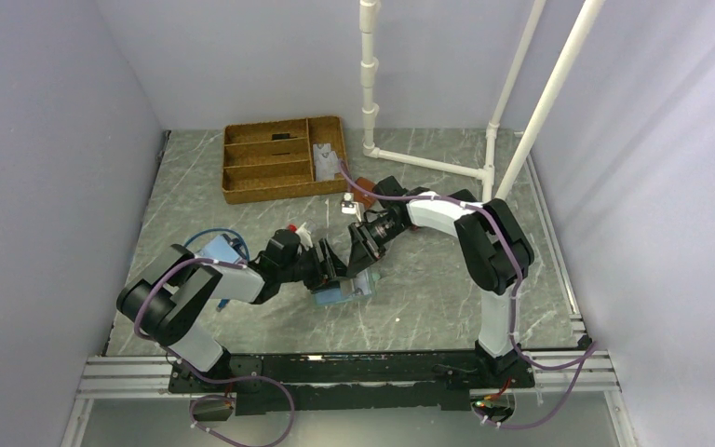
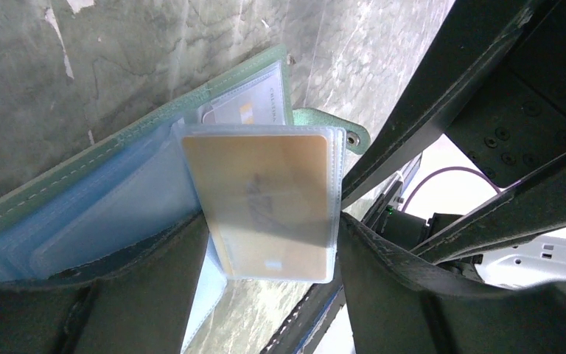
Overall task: Take the credit cards out of the card holder
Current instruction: Remove the credit card from the card holder.
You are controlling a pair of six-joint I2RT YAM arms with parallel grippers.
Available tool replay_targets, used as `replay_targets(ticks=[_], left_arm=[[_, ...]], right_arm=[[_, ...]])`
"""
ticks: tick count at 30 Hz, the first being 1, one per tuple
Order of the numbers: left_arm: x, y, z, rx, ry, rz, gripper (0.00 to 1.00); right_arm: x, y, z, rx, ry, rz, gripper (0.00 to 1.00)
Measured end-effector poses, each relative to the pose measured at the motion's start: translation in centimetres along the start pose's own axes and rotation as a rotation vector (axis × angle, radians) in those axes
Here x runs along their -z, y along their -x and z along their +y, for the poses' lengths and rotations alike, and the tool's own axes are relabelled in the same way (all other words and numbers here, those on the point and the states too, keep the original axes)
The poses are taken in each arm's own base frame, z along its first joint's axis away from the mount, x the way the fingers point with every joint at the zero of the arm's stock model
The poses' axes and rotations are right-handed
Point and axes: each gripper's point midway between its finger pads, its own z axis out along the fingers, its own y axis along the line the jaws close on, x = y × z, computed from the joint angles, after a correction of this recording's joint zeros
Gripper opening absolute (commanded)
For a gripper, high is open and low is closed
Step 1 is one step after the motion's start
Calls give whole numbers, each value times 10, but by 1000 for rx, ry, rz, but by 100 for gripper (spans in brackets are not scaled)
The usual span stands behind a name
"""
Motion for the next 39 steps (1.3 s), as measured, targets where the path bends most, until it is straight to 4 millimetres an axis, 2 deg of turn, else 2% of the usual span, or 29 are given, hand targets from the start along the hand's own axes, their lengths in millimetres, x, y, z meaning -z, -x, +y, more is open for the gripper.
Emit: replay_targets(ticks=[7,18,29,39], left_arm=[[2,1,3,4,-1,-10,61],[10,3,8,28,-64,-16,61],[12,2,9,34,-98,-12,61],[12,2,9,39,-107,-4,61]], right_arm=[[-3,0,-5,-6,-9,3,44],[8,1,-25,20,-86,-10,47],[-16,-19,-17,111,-112,97,48],[-16,-17,-15,117,-105,96,52]])
